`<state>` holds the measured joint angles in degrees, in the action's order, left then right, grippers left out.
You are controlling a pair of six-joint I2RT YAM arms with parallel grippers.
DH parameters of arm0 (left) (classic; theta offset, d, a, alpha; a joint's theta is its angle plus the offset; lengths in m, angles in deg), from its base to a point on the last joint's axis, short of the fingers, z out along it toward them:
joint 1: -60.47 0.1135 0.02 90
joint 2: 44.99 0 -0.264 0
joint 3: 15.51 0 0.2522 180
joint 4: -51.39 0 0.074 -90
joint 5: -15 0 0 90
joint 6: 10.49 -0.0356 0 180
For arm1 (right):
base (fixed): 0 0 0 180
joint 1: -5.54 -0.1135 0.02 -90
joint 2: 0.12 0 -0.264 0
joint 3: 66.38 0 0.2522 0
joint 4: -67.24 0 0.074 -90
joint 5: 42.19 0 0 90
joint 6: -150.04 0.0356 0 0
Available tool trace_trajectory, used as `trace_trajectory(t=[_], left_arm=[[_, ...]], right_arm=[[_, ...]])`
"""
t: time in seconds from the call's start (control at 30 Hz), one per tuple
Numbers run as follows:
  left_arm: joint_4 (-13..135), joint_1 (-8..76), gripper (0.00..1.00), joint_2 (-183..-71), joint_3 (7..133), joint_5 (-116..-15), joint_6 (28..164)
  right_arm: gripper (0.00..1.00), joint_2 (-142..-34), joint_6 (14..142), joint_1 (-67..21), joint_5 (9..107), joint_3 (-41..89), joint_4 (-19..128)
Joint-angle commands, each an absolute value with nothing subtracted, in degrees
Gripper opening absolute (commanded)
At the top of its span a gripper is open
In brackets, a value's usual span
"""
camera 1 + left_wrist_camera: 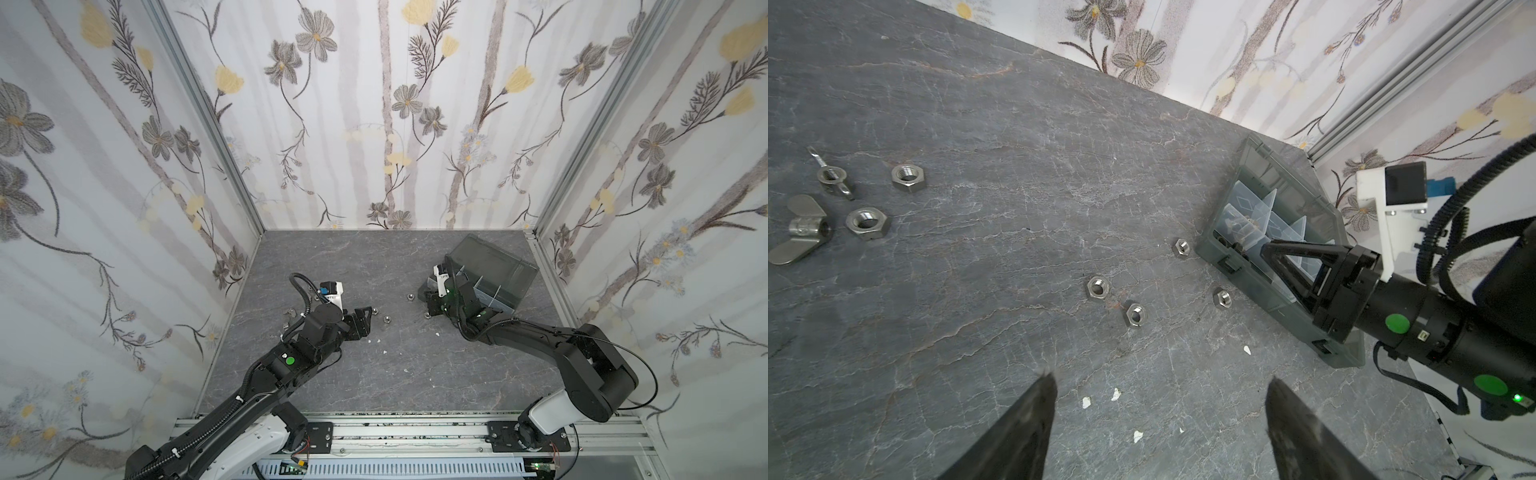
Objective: Sort the screws and nuts into containers
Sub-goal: 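Carry the black nut to the organizer with right gripper while left moves out, then open the right gripper over the black-nut compartment, then withdraw the right gripper while the left gripper lowers toward silver hex nuts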
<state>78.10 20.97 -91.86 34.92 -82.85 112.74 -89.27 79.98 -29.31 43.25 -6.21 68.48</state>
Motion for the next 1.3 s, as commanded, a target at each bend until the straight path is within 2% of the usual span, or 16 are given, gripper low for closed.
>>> trace_trajectory(t=[0.0,0.4,0.6,0.97,1.17,1.27], left_arm=[[75.53,21.01,0.79,-92.19,34.47,-82.92,113.27],[74.12,20.94,0.8,-94.29,32.64,-82.98,112.91],[74.2,20.97,0.8,-94.93,32.05,-83.52,112.77],[74.56,21.1,0.8,-98.24,32.22,-84.22,113.17],[77.01,21.09,0.71,-104.01,34.91,-84.15,112.43],[78.03,21.1,0.71,-107.66,36.67,-83.05,111.16]], right_arm=[[0.0,-90.55,80.87,-27.31,46.63,-5.04,67.2],[0.07,-97.38,82.01,-21.06,51.69,-2.27,67.28],[0.17,-99.58,82.28,-20.04,52.38,-1.29,67.7],[0.47,-98.31,82.71,-18.47,52.82,-1.88,68.43],[0.52,-93.39,83.06,-18.41,52.64,-4.37,69.35],[0.54,-88.75,83.32,-18.43,52.44,-6.59,69.96]])
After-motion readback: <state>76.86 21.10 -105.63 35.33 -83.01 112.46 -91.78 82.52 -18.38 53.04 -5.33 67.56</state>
